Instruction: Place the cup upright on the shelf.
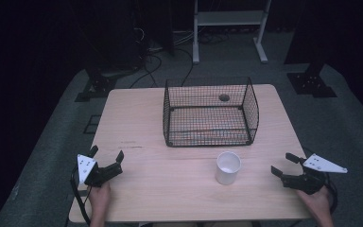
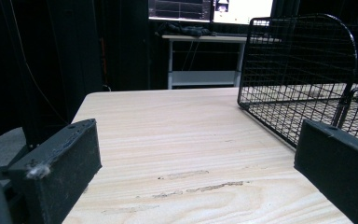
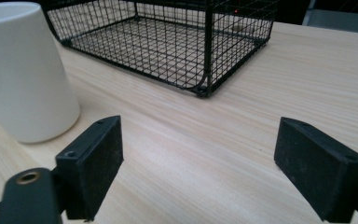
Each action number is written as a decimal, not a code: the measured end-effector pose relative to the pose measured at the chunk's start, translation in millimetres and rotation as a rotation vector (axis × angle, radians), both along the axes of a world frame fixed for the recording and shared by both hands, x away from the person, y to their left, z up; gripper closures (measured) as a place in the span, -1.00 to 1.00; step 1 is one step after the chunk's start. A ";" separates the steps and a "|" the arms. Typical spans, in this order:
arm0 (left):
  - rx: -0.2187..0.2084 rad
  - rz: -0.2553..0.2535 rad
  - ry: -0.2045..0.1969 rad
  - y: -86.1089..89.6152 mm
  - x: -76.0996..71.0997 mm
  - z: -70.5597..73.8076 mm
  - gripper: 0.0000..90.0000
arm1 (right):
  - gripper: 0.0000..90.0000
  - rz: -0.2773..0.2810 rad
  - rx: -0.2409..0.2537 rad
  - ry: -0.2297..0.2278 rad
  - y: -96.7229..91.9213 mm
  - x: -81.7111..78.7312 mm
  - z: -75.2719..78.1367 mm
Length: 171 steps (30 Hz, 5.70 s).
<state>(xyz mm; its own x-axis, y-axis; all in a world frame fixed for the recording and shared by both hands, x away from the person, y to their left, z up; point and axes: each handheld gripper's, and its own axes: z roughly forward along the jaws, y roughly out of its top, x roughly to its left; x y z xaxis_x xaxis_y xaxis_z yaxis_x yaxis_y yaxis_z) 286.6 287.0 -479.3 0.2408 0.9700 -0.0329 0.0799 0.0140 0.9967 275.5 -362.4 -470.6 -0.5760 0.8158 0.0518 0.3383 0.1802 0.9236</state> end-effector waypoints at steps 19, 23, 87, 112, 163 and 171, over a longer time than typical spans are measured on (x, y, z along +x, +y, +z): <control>0.004 -0.004 -0.002 -0.4 -0.7 0.0 -1.00 | -0.70 0.081 0.010 -0.002 15.8 1.5 16.8; 0.003 -0.005 -0.003 -0.3 -0.9 0.0 -1.00 | -0.71 0.119 0.003 0.001 22.1 -0.9 24.5; -0.012 -0.011 -0.006 1.6 -1.2 -0.2 -1.00 | -0.95 0.481 -0.123 0.102 140.4 27.5 43.4; -0.011 -0.012 -0.006 2.0 -1.4 -0.2 -1.00 | -0.58 0.532 -0.075 0.138 141.0 37.7 47.1; -0.024 -0.017 -0.007 2.4 -1.1 -0.1 -1.00 | -0.58 0.603 -0.038 0.083 173.4 119.9 154.2; -0.025 -0.019 -0.007 2.6 -1.1 -0.2 -1.00 | -0.58 0.581 -0.041 0.100 174.7 134.8 154.2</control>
